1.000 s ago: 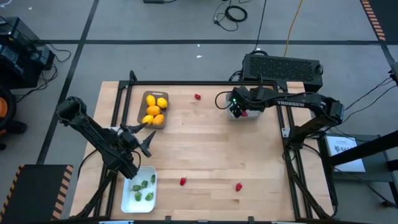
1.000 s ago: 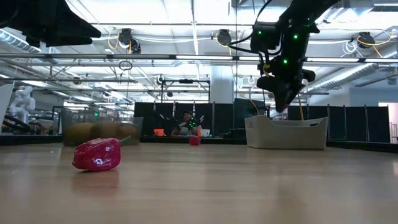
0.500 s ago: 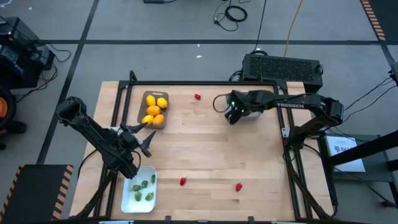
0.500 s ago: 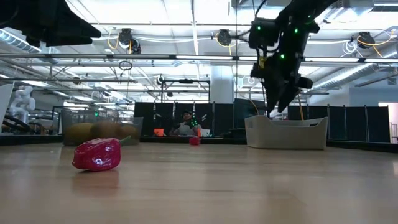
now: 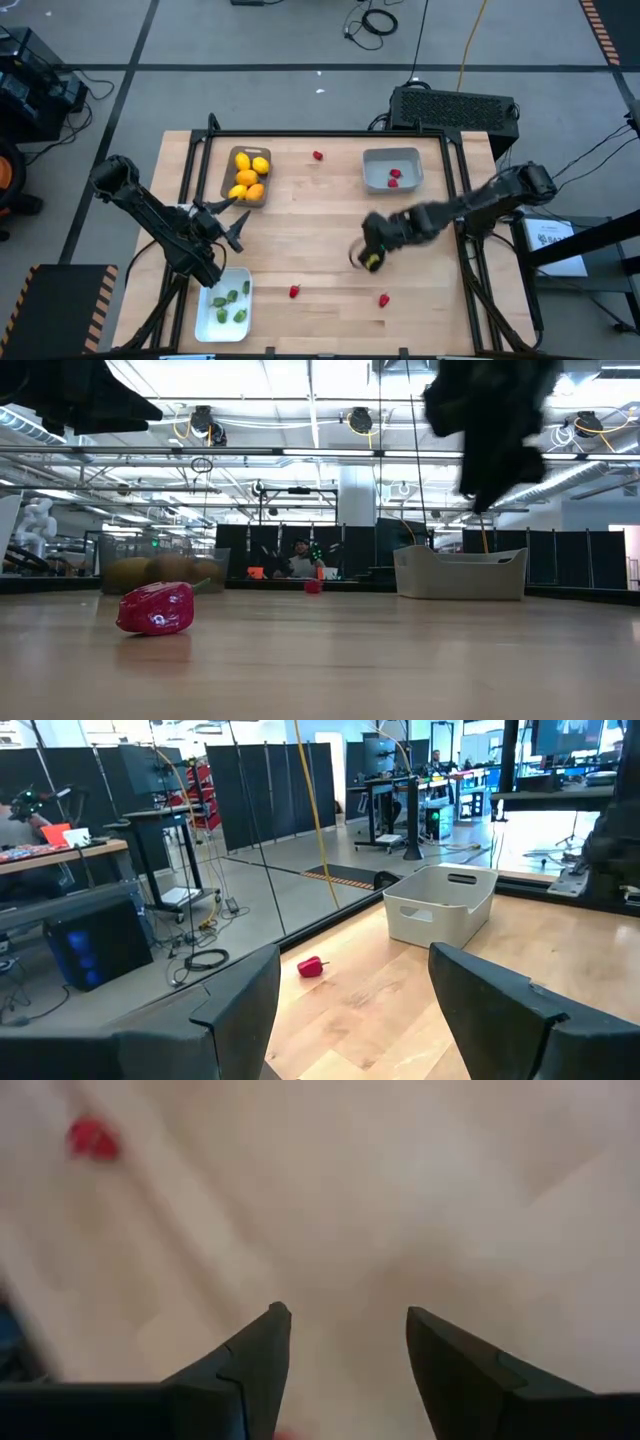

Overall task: Sort produce into baskets
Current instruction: Put the red bell pepper into the gray bin

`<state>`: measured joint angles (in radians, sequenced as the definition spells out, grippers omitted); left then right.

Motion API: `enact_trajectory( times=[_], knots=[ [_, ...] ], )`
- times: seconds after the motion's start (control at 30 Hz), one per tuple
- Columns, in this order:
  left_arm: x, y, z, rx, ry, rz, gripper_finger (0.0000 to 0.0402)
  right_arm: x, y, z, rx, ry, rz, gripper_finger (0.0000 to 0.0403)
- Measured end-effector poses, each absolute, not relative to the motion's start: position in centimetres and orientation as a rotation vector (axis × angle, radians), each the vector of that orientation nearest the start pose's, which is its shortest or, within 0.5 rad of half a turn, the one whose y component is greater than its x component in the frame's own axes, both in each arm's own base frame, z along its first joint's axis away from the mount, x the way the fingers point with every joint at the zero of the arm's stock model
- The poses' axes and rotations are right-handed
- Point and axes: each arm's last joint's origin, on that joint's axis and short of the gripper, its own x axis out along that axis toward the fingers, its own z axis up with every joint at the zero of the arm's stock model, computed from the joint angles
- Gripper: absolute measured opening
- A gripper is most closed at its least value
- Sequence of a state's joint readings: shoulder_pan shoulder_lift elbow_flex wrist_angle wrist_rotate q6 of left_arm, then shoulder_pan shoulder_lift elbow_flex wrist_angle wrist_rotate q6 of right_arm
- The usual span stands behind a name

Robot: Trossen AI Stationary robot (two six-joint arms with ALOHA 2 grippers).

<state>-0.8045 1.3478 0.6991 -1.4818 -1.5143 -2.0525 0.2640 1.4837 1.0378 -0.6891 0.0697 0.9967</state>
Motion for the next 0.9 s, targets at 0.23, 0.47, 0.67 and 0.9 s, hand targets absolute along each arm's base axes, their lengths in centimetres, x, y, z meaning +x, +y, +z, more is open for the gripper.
enact_trajectory(
  times=[0.23,0.47,0.67,0.9],
  knots=[
    [12.9,-9.3,20.2,0.049,0.074,0.794,0.0262,24.9,14.2,22.8,0.985,1.177,-0.376,0.0189],
    [12.9,-9.3,20.2,0.047,0.073,0.794,0.0262,23.5,17.7,23.3,1.027,1.137,-0.296,0.0189],
    [12.9,-9.3,20.2,0.048,0.074,0.794,0.0262,23.4,18.1,23.1,0.926,1.093,-0.27,0.0189],
    [12.9,-9.3,20.2,0.048,0.074,0.794,0.0262,24.2,18.8,20.6,0.738,1.156,-0.233,0.0189]
  ],
)
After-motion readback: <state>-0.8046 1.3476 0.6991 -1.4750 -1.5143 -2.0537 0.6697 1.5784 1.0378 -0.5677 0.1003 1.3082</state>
